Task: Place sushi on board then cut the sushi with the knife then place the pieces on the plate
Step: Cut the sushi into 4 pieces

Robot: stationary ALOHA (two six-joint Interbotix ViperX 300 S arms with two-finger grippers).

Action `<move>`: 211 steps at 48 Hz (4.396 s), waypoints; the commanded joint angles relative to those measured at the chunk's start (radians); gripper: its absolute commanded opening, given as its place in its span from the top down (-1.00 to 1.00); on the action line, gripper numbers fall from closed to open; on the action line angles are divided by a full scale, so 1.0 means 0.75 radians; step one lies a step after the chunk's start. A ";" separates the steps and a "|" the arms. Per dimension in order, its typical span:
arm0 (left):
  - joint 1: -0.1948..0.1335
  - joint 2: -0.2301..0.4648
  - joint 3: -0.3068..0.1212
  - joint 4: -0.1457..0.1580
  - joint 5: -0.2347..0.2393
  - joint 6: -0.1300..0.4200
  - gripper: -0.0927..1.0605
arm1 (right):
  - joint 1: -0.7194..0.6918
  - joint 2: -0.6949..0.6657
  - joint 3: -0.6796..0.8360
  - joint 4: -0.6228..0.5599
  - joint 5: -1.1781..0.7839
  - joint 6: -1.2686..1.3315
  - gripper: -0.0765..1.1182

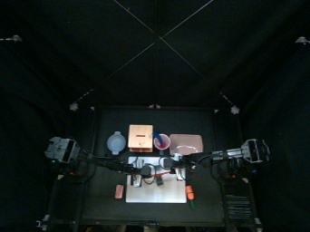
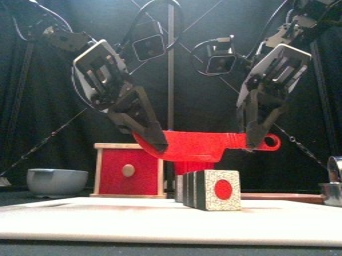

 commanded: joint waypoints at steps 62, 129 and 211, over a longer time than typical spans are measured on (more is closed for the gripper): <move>-0.055 0.065 -0.084 -0.014 0.029 0.012 0.10 | -0.010 -0.018 -0.006 0.008 -0.035 0.002 0.34; -0.031 0.049 -0.082 0.053 0.029 0.006 0.10 | -0.008 -0.016 -0.004 0.000 -0.047 0.002 0.34; -0.076 0.047 -0.108 0.014 0.031 0.014 0.11 | 0.057 0.027 -0.061 0.051 0.033 0.004 0.34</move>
